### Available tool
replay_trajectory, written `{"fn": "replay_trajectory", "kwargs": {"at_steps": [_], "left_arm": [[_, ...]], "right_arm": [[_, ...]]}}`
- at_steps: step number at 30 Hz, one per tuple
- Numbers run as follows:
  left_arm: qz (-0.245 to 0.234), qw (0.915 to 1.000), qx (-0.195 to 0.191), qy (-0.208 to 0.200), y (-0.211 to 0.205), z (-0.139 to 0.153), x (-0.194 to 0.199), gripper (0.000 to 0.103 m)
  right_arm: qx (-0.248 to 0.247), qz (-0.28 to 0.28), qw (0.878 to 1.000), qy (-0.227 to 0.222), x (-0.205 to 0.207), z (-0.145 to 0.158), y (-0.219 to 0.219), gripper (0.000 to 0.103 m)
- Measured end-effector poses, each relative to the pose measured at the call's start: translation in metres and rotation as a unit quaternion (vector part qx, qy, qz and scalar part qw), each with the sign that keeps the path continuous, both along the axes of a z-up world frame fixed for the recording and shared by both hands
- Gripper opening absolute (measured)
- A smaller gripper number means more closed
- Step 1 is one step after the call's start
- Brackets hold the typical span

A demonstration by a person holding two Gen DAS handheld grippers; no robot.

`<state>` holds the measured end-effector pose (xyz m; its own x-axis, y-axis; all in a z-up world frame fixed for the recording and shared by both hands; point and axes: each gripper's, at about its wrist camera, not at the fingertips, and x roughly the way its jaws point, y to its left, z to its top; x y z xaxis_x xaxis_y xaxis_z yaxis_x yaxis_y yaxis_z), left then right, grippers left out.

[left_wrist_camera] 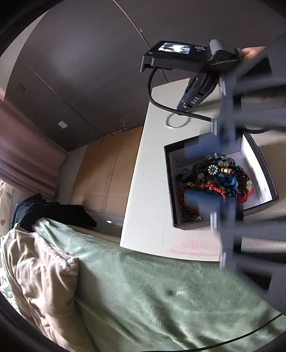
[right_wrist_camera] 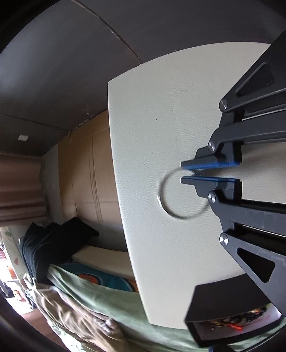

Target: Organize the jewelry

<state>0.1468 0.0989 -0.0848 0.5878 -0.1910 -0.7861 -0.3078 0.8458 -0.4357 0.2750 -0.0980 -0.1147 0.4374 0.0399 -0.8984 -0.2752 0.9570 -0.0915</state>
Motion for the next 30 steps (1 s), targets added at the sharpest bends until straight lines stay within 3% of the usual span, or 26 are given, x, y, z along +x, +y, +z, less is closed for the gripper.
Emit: {"fn": "replay_trajectory", "kwargs": {"at_steps": [2, 7, 19, 30], "left_arm": [[0.003, 0.9999, -0.002, -0.014, -0.002, 0.005, -0.004, 0.090], [0.005, 0.9995, 0.027, -0.013, -0.010, 0.010, -0.006, 0.090], [0.011, 0.9992, 0.039, -0.005, -0.013, 0.005, -0.011, 0.090], [0.000, 0.9979, 0.065, -0.003, -0.029, 0.006, -0.017, 0.090]], "right_arm": [[0.004, 0.001, 1.000, 0.005, -0.002, 0.001, -0.003, 0.003], [0.036, 0.004, 0.999, 0.025, -0.008, 0.004, -0.012, 0.001], [0.112, 0.021, 0.993, -0.015, -0.031, 0.053, -0.037, 0.001], [0.173, 0.083, 0.979, -0.063, -0.070, 0.097, -0.030, 0.001]]}}
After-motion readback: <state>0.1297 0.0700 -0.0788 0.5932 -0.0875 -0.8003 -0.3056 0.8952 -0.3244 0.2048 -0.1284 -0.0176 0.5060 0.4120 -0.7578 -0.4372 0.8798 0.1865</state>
